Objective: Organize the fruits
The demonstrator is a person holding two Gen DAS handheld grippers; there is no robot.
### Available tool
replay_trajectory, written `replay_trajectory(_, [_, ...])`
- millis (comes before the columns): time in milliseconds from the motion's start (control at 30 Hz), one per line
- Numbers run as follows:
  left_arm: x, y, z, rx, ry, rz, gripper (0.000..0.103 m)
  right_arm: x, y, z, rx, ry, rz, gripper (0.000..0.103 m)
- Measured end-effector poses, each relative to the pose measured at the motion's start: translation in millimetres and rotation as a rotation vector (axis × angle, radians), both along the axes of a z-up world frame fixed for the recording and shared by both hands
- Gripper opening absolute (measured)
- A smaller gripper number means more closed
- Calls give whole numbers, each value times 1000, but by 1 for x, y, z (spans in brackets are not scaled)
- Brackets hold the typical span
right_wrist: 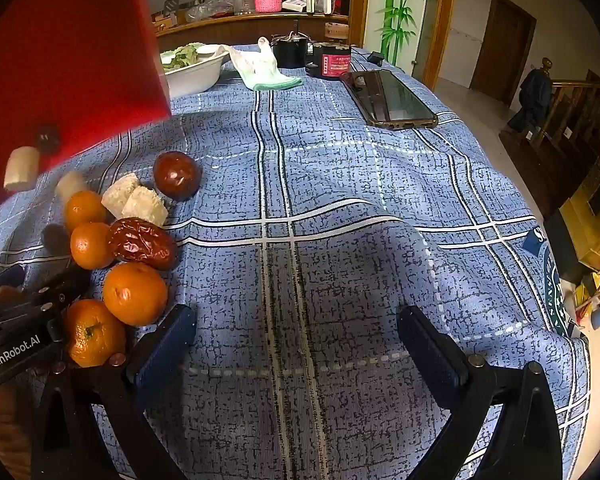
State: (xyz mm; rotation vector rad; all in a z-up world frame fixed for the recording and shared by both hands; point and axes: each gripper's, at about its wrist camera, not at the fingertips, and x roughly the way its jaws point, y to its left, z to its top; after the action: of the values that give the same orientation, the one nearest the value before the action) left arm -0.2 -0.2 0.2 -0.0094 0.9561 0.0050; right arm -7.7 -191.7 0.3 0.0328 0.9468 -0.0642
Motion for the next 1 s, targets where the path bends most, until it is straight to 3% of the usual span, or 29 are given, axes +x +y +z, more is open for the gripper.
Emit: replay_trajectory(1000, [-1, -1, -1, 0, 2, 1, 102, 0, 0, 0, -5, 3, 0, 102])
